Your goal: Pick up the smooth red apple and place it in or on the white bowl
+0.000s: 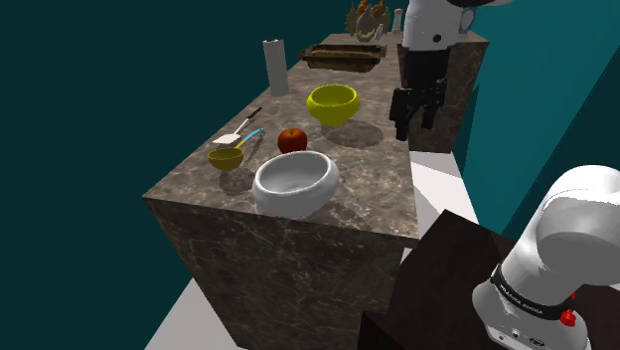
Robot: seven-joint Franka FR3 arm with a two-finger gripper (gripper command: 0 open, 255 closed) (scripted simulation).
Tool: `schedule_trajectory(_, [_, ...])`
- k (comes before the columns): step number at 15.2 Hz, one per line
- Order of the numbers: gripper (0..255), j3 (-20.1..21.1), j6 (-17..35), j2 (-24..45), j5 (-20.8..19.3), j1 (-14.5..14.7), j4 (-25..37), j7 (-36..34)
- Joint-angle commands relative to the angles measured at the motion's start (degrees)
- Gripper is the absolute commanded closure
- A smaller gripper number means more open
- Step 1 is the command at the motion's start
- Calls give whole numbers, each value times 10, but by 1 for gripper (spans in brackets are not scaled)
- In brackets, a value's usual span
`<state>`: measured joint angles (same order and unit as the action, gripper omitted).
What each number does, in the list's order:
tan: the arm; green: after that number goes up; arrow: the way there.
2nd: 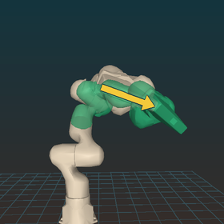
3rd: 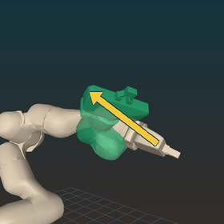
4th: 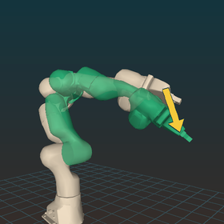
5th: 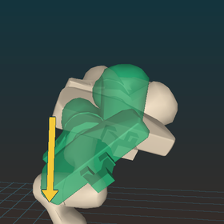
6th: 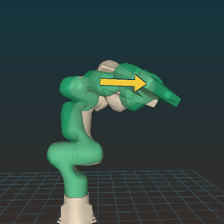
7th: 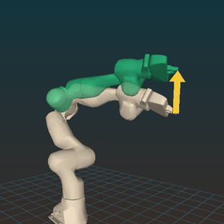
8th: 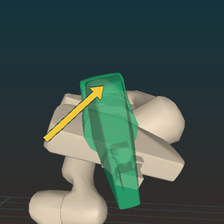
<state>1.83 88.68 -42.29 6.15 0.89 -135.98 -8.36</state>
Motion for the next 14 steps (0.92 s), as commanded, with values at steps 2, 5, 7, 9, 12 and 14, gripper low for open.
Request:
schedule_trajectory(2, [0, 6, 12, 21, -1, 3, 11, 2])
schedule_trajectory(5, [0, 22, 46, 82, -6, 12, 49, 6])
schedule_trajectory(7, [0, 33, 65, 122, -11, 18, 78, 8])
schedule_trajectory(9, [0, 45, 81, 162, -18, 22, 108, 9])
schedule_trajectory(12, [0, 62, 100, 222, -31, 28, 158, 9])
schedule_trajectory(14, [0, 74, 110, 262, -42, 33, 194, 8])
